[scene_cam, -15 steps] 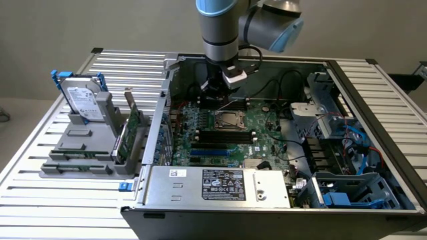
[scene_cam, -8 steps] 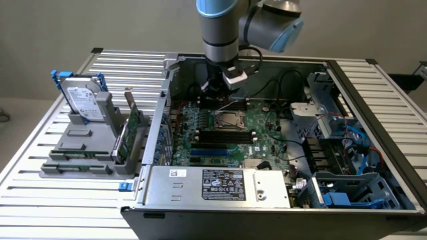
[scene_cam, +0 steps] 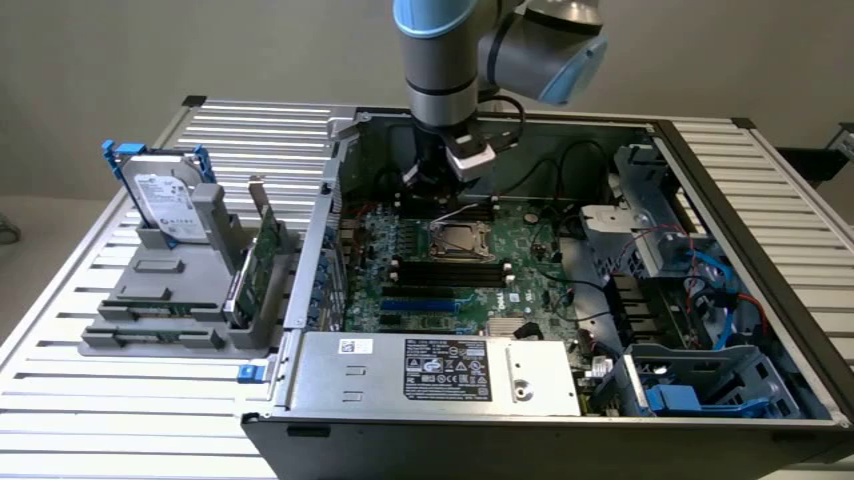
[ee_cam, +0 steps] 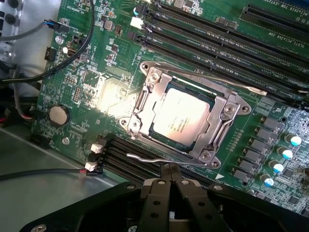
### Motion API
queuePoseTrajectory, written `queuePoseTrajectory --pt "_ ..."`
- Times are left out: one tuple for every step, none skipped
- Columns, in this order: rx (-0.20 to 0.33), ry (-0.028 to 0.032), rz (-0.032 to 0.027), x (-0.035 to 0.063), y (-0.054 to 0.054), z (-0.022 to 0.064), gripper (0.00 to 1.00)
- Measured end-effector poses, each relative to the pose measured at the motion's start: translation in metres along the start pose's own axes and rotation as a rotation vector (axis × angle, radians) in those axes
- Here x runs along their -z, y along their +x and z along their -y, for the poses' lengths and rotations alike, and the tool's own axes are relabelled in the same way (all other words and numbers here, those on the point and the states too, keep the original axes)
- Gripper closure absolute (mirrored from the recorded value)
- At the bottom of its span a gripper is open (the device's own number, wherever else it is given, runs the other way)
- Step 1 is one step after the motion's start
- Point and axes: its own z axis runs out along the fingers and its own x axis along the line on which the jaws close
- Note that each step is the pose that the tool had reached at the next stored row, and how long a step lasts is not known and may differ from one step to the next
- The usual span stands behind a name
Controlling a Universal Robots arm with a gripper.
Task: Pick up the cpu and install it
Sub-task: 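Close the cpu cover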
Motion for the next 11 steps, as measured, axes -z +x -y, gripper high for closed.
queuePoseTrajectory --pt "0.001 -0.0006 0.0002 -0.0003 0.0001 -0.0001 0.89" --pt "0.001 -0.0011 0.0003 -0.0006 0.0002 -0.0002 0.89" --pt "0.002 -0.0016 0.0003 -0.0010 0.0003 -0.0003 0.89" --pt "0.003 -0.0021 0.0005 -0.0014 0.0004 -0.0004 0.89" --pt "0.003 -0.0026 0.0005 -0.0018 0.0005 -0.0005 0.89" --pt "0.004 -0.0032 0.0005 -0.0023 0.0007 -0.0006 0.89" --pt "0.005 -0.0037 0.0005 -0.0027 0.0008 -0.0008 0.89" --pt "0.006 -0.0043 0.0005 -0.0032 0.0010 -0.0009 0.89" --pt "0.007 -0.0048 0.0006 -0.0036 0.0011 -0.0010 0.89" --pt "0.008 -0.0054 0.0007 -0.0041 0.0013 -0.0012 0.89" --pt "0.009 -0.0059 0.0007 -0.0046 0.0015 -0.0013 0.89"
